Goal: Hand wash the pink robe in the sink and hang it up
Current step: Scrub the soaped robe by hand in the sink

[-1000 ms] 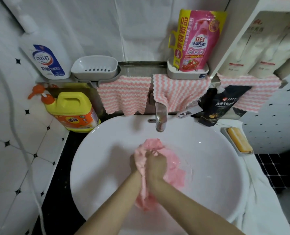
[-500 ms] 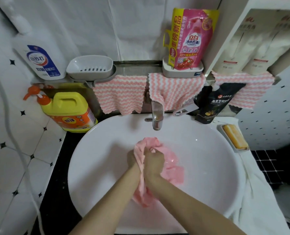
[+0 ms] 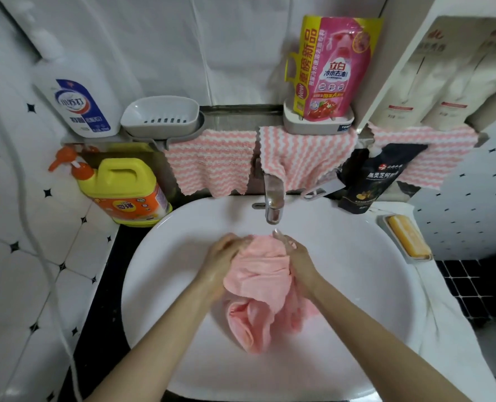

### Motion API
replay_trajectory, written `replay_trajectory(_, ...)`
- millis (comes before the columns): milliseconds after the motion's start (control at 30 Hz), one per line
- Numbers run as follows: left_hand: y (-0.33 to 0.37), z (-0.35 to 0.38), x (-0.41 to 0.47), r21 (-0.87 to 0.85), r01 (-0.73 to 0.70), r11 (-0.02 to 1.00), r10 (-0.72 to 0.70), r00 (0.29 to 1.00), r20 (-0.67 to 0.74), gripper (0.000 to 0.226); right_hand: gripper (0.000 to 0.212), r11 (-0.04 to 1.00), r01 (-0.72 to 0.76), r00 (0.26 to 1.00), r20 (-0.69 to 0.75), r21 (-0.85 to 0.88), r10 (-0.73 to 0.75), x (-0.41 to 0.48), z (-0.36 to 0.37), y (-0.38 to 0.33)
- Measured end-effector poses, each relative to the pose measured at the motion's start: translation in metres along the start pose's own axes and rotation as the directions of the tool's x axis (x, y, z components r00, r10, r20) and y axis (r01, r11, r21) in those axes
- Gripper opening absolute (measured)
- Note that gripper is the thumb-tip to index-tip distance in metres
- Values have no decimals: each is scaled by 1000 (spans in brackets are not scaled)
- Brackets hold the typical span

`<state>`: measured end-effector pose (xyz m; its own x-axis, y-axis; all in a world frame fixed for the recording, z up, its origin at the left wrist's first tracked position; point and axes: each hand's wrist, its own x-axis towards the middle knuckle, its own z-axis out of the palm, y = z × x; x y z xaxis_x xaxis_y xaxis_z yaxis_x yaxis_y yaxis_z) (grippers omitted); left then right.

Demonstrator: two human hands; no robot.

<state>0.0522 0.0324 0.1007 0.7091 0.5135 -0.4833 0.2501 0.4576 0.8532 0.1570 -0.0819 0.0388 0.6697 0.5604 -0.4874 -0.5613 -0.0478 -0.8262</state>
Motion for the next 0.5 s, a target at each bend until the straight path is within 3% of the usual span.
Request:
replay_trajectory(33,6,-6,5,14,-28,999,29,999,-25,11,31,988,-51,987,146,-145,72,-3,-4,-5)
replay_trajectory(100,17,-7,2,144,-98,985,95,995,28,9,52,869,-63,899,350,-490,262,-13,-11,-18)
replay_trajectory(167,22,-5,-2,233,-195,953,168,977,133,14,46,738,-38,809,413,-673,418,-27,-6,-30)
replay_trajectory(233,26,-3,-3,276,-270,922,224,956,188,16,37,606,76,826,390,-792,407,-34,6,-24)
replay_trajectory(300,26,-5,-5,262,-302,917,259,947,187,18,27,546,141,927,304,-826,219,-30,12,-16)
replay_trajectory(400,16,-19,-11,221,-292,931,268,954,131,23,17,717,131,985,169,-685,-19,-30,6,-20)
replay_trajectory(500,-4,-28,-12,365,-195,910,154,978,139,35,35,828,179,982,151,-532,-115,-37,3,-23)
